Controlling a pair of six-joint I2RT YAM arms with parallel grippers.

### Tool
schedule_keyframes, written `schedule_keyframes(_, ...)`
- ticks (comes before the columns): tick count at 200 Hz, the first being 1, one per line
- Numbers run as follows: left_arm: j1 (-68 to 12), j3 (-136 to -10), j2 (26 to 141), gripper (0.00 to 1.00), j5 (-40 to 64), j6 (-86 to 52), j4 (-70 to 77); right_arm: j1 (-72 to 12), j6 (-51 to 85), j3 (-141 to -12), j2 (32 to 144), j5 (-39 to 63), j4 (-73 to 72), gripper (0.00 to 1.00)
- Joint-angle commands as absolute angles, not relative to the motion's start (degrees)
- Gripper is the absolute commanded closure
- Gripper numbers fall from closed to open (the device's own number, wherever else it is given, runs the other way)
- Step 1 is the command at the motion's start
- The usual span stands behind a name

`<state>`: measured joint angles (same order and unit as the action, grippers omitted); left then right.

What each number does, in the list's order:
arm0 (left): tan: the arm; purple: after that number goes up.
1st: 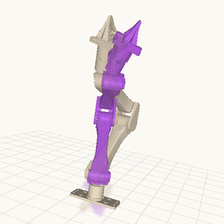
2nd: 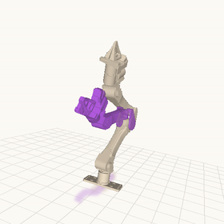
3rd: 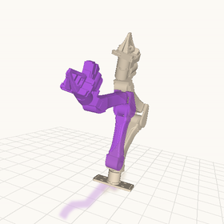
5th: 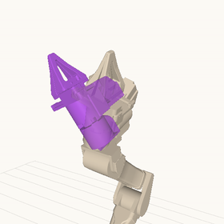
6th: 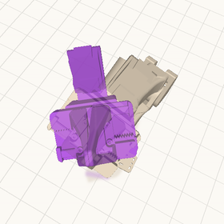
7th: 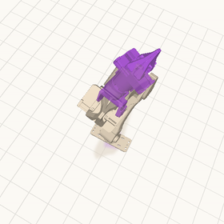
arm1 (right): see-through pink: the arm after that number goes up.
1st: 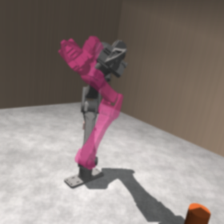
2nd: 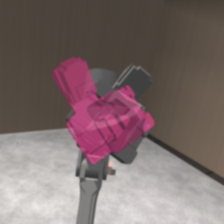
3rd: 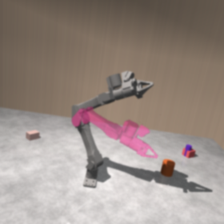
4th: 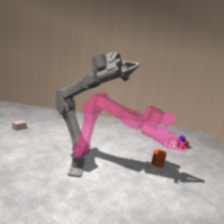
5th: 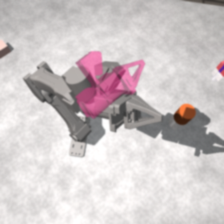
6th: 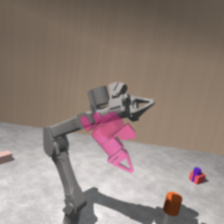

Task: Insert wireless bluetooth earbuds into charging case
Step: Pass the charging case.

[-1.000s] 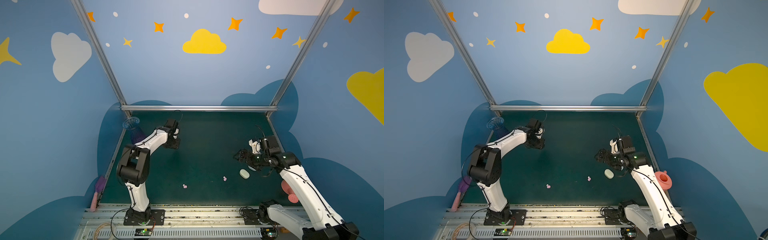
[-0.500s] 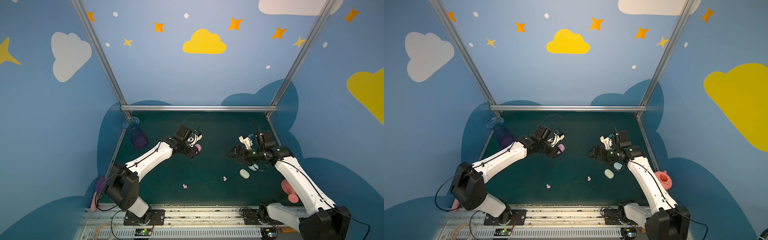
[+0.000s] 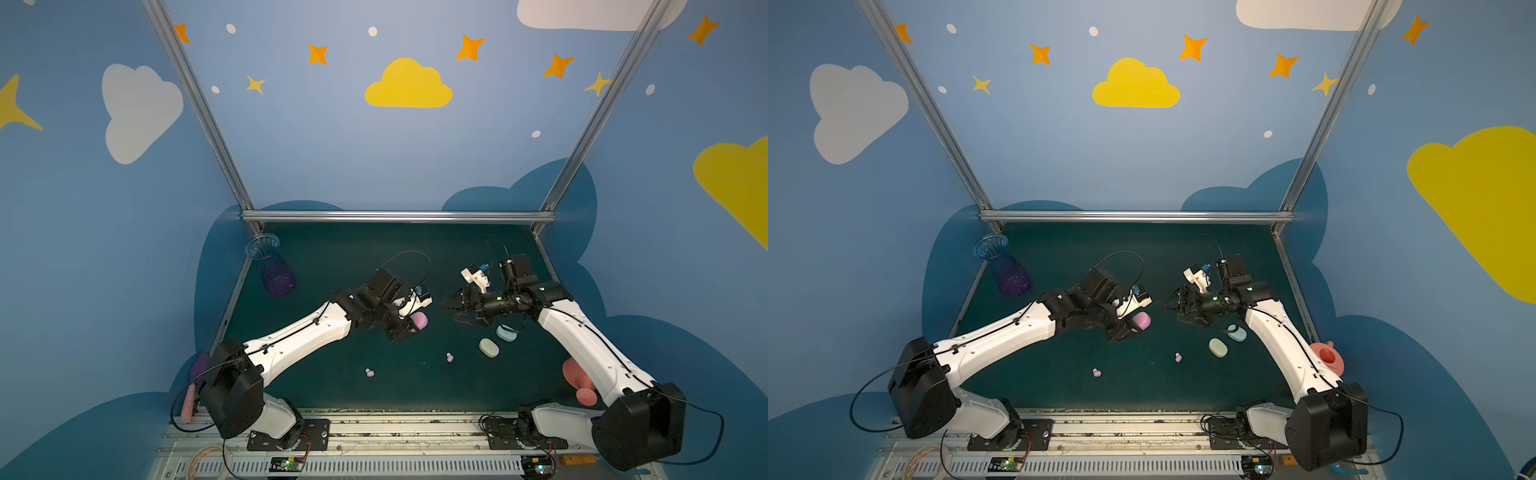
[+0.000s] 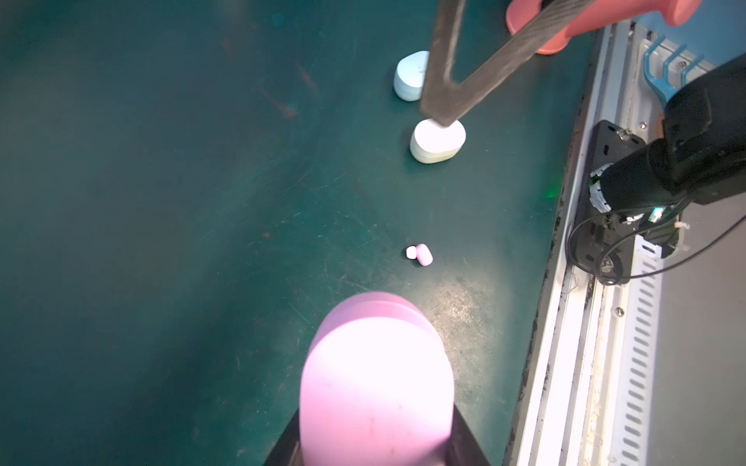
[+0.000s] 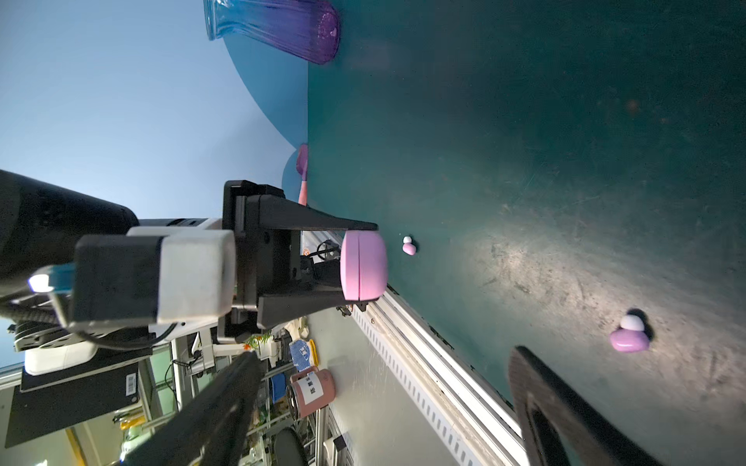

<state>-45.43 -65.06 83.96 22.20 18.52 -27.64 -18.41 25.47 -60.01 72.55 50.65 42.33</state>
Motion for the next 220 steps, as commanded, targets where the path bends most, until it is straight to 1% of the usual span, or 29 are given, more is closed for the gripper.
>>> schedule_keyframes(1,-46.3,-64.4,82.0,0.74,21.9,20.5,-27.6,-19.8,25.7,-61.4,74.0,52.2,42.2,0.15)
schedule_keyframes(30,-47.0,-64.2,81.3,0.75,22.6,21.1,-27.6,-21.7,25.6,-62.0,75.6,52.8,42.1,0.23)
schedule_keyframes(84,-48.2,-64.4,80.9,0.76,22.9,22.4,-28.7,-25.1,25.2,-63.5,78.1,53.7,42.4,0.32)
schedule_keyframes(108,-48.7,-64.4,80.6,0.76,22.3,23.1,-29.2,-26.2,24.0,-64.6,79.7,53.9,44.5,0.39)
schedule_keyframes(202,-49.4,-63.9,79.3,0.78,20.5,24.0,-28.9,-29.5,23.3,-65.7,81.8,54.7,46.3,0.50)
schedule_keyframes(220,-49.4,-63.8,79.3,0.78,20.3,24.0,-28.8,-29.8,23.7,-65.3,81.7,54.8,46.2,0.54)
